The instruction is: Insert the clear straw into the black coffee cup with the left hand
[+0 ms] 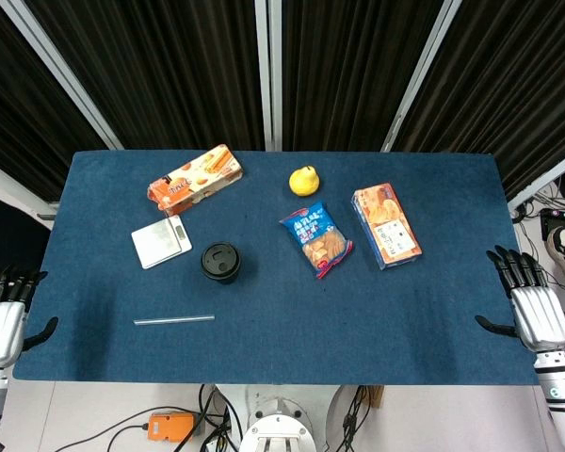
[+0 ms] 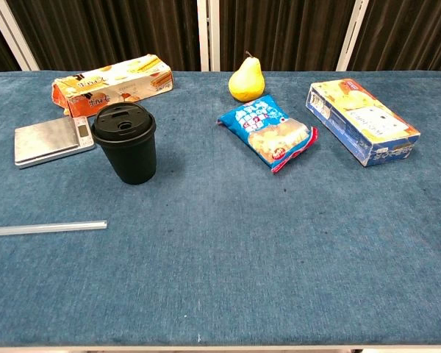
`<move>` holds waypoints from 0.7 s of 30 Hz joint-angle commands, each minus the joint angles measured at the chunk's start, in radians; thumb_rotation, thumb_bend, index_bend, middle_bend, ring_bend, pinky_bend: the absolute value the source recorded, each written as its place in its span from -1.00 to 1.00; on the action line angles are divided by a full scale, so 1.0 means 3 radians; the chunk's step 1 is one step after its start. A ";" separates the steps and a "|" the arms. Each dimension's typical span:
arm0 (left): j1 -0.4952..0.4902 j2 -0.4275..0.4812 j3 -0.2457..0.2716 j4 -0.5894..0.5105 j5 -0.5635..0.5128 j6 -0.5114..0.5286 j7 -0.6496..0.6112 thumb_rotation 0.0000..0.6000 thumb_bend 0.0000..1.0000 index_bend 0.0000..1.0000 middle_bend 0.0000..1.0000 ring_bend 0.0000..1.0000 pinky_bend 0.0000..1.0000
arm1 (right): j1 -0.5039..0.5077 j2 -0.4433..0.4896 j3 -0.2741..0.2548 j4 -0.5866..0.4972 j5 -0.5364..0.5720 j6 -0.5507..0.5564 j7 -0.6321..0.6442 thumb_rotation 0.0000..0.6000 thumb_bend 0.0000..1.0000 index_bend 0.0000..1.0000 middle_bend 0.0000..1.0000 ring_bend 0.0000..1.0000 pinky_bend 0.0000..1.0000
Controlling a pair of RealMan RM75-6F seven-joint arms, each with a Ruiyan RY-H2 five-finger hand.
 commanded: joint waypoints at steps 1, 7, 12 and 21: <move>-0.0016 -0.0016 -0.0006 -0.0005 0.0002 -0.0020 -0.0002 1.00 -0.62 -0.66 -0.68 -0.97 -1.00 | 0.0001 0.0006 0.0007 -0.0002 0.0005 0.0006 -0.0005 1.00 -0.61 -1.00 -0.83 -1.00 -0.98; -0.0122 -0.0103 0.0028 -0.0080 0.0144 -0.0138 -0.0012 1.00 -0.59 -0.45 -0.67 -0.94 -1.00 | -0.0007 0.0071 0.0040 -0.0048 0.0009 0.0068 -0.0049 1.00 -0.61 -1.00 -0.83 -1.00 -0.98; -0.0306 -0.0262 0.0100 -0.0178 0.0335 -0.0377 0.0179 1.00 -0.56 -0.18 -0.62 -0.93 -1.00 | -0.0027 0.0184 0.0075 -0.0126 0.0011 0.0144 -0.0121 1.00 -0.61 -1.00 -0.83 -1.00 -0.98; -0.0595 -0.0674 0.0181 -0.0279 0.0351 -0.0904 0.0874 1.00 -0.56 -0.16 -0.62 -0.93 -1.00 | -0.0040 0.0276 0.0068 -0.0244 0.0059 0.0108 -0.0194 1.00 -0.61 -1.00 -0.83 -1.00 -0.98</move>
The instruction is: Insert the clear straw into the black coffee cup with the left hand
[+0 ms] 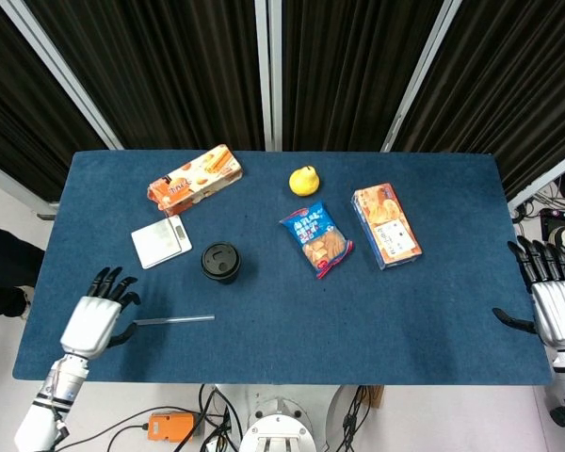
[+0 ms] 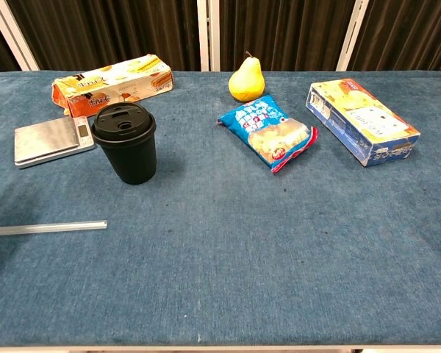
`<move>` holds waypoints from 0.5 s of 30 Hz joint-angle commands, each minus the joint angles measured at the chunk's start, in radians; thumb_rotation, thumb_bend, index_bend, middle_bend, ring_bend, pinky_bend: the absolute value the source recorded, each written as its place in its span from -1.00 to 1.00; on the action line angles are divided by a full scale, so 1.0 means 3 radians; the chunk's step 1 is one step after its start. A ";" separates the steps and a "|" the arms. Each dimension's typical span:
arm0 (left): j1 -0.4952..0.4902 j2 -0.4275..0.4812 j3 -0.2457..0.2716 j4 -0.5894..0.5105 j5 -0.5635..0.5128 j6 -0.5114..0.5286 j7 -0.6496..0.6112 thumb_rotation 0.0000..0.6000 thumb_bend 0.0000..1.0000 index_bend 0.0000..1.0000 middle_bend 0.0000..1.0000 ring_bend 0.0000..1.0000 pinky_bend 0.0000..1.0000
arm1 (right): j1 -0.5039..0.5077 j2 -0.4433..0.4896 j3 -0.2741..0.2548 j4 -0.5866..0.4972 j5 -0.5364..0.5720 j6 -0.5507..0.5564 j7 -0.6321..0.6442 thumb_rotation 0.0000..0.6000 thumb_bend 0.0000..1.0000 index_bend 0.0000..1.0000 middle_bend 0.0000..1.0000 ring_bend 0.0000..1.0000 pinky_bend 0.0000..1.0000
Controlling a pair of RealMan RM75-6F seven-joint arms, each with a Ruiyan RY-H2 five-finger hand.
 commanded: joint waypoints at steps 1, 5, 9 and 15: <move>-0.0133 -0.0210 0.0029 -0.0049 -0.0076 -0.0252 0.0382 1.00 -0.56 -0.16 -0.62 -0.93 -1.00 | 0.0004 0.0003 -0.0010 -0.0014 0.0008 -0.0028 -0.0011 1.00 -0.61 -1.00 -0.83 -1.00 -0.98; -0.0186 -0.0424 -0.0009 -0.0047 -0.0287 -0.0380 0.0830 1.00 -0.58 -0.16 -0.62 -0.93 -1.00 | 0.0006 -0.0004 -0.0020 -0.0020 0.0013 -0.0048 -0.0032 1.00 -0.61 -1.00 -0.83 -1.00 -0.98; -0.0210 -0.0583 -0.0050 -0.0032 -0.0440 -0.0399 0.1027 1.00 -0.58 -0.14 -0.62 -0.93 -1.00 | 0.0007 -0.0014 -0.0031 -0.0018 0.0038 -0.0085 -0.0033 1.00 -0.61 -1.00 -0.83 -1.00 -0.98; -0.0235 -0.0781 -0.0108 0.0018 -0.0623 -0.0360 0.1232 1.00 -0.58 -0.12 -0.62 -0.93 -1.00 | 0.0005 -0.0038 -0.0036 0.0006 0.0061 -0.0108 -0.0022 1.00 -0.61 -1.00 -0.83 -1.00 -0.98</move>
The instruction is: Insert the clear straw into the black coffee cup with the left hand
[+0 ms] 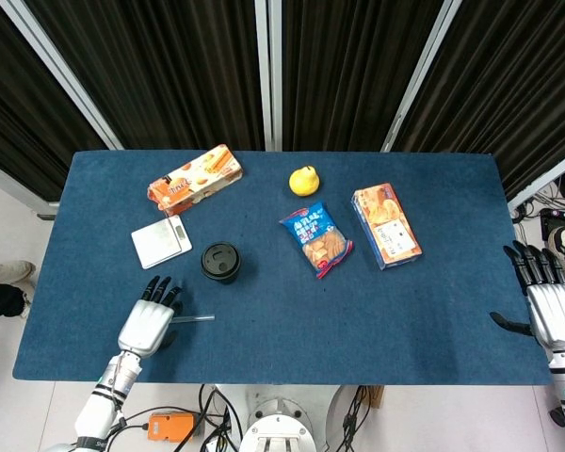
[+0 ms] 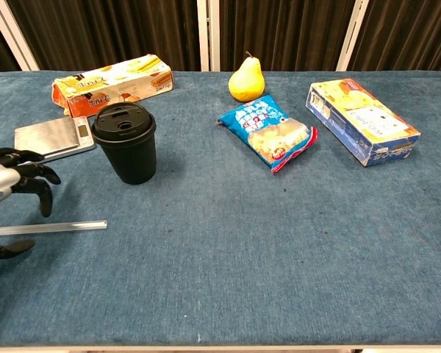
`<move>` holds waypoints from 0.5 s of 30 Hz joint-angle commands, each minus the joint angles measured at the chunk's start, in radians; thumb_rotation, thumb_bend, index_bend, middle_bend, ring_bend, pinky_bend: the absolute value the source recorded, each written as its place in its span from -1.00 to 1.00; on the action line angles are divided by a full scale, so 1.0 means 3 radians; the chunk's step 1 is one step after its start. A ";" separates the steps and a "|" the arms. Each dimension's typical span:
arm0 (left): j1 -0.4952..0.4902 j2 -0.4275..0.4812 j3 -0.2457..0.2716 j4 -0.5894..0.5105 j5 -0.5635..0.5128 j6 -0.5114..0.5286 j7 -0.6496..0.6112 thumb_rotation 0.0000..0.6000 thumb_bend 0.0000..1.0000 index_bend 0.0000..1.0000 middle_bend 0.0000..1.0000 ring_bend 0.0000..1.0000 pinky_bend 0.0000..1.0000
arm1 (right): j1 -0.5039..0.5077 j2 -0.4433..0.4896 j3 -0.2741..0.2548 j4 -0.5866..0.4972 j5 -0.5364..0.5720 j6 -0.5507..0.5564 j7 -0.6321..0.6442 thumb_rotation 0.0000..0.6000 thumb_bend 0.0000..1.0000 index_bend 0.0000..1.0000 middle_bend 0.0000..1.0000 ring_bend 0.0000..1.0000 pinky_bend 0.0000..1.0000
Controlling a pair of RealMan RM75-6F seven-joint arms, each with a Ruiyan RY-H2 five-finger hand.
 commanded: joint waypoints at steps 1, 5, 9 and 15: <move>-0.0017 -0.0101 -0.0041 0.0048 -0.0072 0.0038 0.0080 1.00 -0.57 -0.11 -0.62 -0.93 -1.00 | 0.0001 -0.0007 -0.0002 0.0008 0.0005 -0.0009 0.0007 1.00 -0.61 -1.00 -0.83 -1.00 -0.98; -0.0039 -0.0196 -0.0060 0.0103 -0.0151 0.0060 0.0147 1.00 -0.56 -0.05 -0.62 -0.93 -1.00 | 0.0004 -0.0012 -0.0001 0.0019 0.0015 -0.0020 0.0012 1.00 -0.61 -1.00 -0.83 -1.00 -0.98; -0.0064 -0.0239 -0.0067 0.0135 -0.0218 0.0049 0.0151 1.00 -0.53 0.00 -0.60 -0.93 -1.00 | 0.0009 -0.0017 0.0000 0.0029 0.0025 -0.0038 0.0014 1.00 -0.61 -1.00 -0.83 -1.00 -0.98; -0.0101 -0.0255 -0.0058 0.0156 -0.0304 0.0024 0.0162 1.00 -0.47 0.02 -0.60 -0.93 -1.00 | 0.0020 -0.0024 0.0002 0.0038 0.0045 -0.0070 0.0017 1.00 -0.61 -1.00 -0.83 -1.00 -0.98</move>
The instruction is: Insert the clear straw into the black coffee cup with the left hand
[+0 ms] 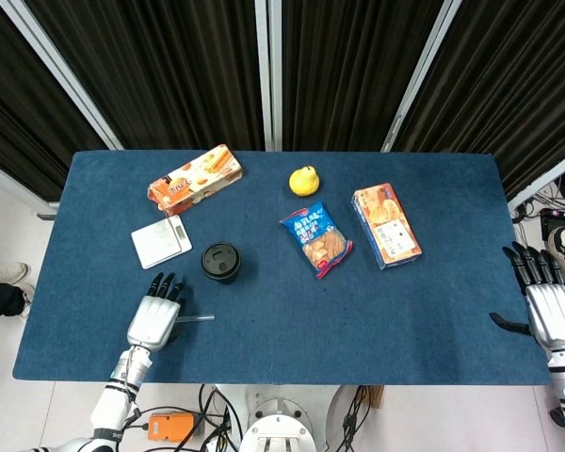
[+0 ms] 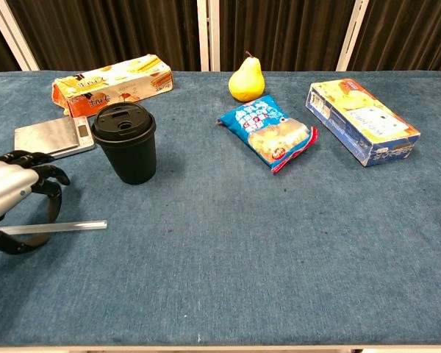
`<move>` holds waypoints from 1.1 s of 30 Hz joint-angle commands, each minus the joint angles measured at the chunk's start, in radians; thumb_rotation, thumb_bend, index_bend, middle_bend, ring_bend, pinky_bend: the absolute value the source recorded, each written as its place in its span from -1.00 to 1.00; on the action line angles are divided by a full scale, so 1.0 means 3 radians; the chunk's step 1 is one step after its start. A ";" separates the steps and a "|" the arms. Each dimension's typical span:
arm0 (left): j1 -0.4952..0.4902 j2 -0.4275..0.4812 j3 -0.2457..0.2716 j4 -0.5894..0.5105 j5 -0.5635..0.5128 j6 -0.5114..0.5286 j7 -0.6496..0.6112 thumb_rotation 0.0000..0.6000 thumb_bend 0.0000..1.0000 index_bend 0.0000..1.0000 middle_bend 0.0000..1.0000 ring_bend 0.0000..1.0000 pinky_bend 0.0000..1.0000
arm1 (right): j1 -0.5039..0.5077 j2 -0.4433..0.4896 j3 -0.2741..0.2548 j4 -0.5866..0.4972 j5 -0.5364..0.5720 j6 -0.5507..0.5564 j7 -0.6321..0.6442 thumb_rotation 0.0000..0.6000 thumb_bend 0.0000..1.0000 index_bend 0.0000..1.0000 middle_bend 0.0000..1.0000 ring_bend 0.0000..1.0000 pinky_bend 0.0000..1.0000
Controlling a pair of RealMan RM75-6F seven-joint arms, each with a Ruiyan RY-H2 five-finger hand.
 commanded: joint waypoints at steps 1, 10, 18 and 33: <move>-0.0018 -0.0002 0.0003 0.0007 -0.0038 -0.0017 0.0004 1.00 -0.45 0.03 -0.60 -0.93 -1.00 | 0.0003 -0.0001 0.0001 0.0001 0.0003 -0.0005 0.0000 1.00 -0.61 -1.00 -0.83 -1.00 -0.98; -0.0027 0.0043 0.0028 0.0024 -0.0056 0.0035 -0.0141 1.00 -0.26 0.19 -0.56 -0.93 -1.00 | 0.0004 -0.0010 -0.0005 0.0006 0.0011 -0.0021 0.0005 1.00 -0.61 -1.00 -0.83 -1.00 -0.98; 0.0094 0.0497 -0.0131 -0.0442 0.0084 0.0311 -0.1087 1.00 -0.26 0.19 -0.56 -0.93 -1.00 | 0.0015 -0.0085 -0.0071 0.0073 0.0015 -0.0136 0.0015 1.00 -0.61 -1.00 -0.83 -1.00 -0.98; -0.0113 0.0711 -0.0761 -0.0892 0.0277 0.0310 -0.4013 1.00 -0.24 0.16 -0.56 -1.00 -1.00 | 0.0092 -0.0256 -0.0167 0.0144 0.0052 -0.0400 -0.0155 1.00 -0.61 -1.00 -0.83 -1.00 -0.98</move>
